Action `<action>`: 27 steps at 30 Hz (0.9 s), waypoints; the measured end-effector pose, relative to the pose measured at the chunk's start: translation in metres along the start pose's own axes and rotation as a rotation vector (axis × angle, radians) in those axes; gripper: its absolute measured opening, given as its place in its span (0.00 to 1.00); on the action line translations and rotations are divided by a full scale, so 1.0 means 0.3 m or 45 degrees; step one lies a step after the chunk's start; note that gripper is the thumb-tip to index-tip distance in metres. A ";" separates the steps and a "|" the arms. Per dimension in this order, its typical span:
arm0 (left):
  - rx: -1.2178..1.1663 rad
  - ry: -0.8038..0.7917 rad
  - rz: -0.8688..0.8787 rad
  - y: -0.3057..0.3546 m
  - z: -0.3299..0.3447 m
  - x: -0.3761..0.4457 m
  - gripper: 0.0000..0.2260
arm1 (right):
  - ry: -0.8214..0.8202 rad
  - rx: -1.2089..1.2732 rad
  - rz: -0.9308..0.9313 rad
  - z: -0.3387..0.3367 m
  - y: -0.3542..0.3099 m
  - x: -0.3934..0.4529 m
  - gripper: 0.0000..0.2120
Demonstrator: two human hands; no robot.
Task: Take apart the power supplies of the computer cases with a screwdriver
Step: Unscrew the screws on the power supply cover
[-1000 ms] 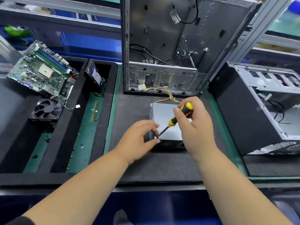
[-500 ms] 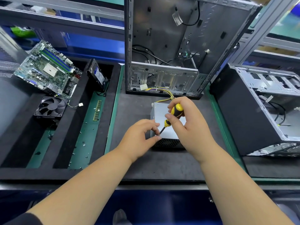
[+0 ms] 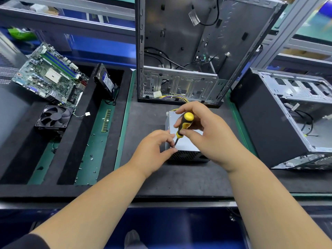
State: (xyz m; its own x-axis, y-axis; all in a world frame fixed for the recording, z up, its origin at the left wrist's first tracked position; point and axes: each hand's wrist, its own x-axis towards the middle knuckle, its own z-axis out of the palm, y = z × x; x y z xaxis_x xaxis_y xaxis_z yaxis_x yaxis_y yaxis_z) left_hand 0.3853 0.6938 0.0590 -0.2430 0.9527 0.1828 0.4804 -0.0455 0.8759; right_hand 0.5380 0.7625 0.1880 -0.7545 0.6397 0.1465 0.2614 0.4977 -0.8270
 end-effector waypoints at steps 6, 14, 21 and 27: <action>0.027 0.013 0.000 -0.002 0.003 -0.003 0.10 | 0.202 -0.186 -0.025 0.036 0.015 -0.002 0.07; 0.008 0.027 -0.007 -0.014 0.007 -0.012 0.09 | 0.394 -0.092 0.053 0.031 0.025 -0.008 0.15; 0.030 0.037 -0.013 -0.017 0.009 -0.014 0.11 | 0.346 -0.019 -0.025 0.025 0.026 -0.012 0.14; 0.027 0.026 -0.020 -0.014 0.009 -0.011 0.11 | 0.448 -0.136 -0.168 0.045 0.032 -0.003 0.10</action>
State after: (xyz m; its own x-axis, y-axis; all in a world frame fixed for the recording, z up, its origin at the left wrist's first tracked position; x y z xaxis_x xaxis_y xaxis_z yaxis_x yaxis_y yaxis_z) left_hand 0.3864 0.6917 0.0536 -0.2680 0.9468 0.1783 0.4939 -0.0239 0.8692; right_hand 0.5331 0.7587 0.1727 -0.5378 0.7190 0.4403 0.2516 0.6353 -0.7301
